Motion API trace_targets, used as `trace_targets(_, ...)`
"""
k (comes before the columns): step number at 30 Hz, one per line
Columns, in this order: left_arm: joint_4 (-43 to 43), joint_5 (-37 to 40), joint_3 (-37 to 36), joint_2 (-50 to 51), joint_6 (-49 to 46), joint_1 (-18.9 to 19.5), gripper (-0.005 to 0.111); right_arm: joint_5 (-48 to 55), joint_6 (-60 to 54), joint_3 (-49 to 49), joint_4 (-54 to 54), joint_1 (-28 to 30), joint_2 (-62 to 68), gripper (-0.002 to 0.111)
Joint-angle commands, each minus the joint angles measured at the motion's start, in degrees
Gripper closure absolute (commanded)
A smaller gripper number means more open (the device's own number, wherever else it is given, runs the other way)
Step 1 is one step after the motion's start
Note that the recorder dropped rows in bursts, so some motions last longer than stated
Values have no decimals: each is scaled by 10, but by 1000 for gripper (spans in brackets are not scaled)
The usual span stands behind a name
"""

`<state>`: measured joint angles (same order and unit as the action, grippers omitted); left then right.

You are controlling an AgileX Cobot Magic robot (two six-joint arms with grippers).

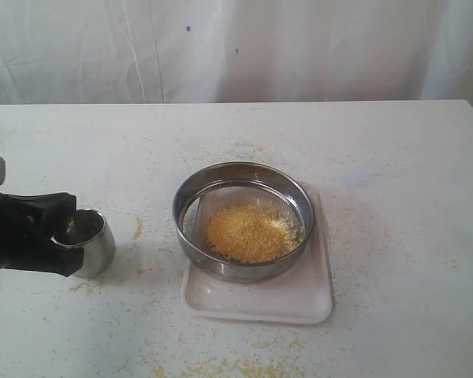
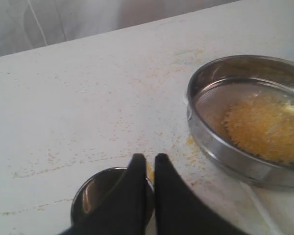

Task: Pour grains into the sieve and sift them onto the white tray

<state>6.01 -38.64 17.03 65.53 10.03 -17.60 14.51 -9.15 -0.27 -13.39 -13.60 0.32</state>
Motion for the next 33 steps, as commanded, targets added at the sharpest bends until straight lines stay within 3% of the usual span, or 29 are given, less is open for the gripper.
trace_targets(1,2,69,-4,-91,39,-34,107,-5,1,3,2,4,-3,108)
trace_targets(7,1,163,-4,-194,34,-66,107,-5,1,3,2,4,-3,108)
trace_targets(21,2,336,-4,-393,34,-71,107,-5,1,3,2,4,-3,108)
trace_targets(28,31,364,-17,-463,34,-71,107,-5,1,3,2,4,-3,108)
trace_targets(33,34,364,-101,-524,34,-71,107,-5,1,3,2,4,-3,108)
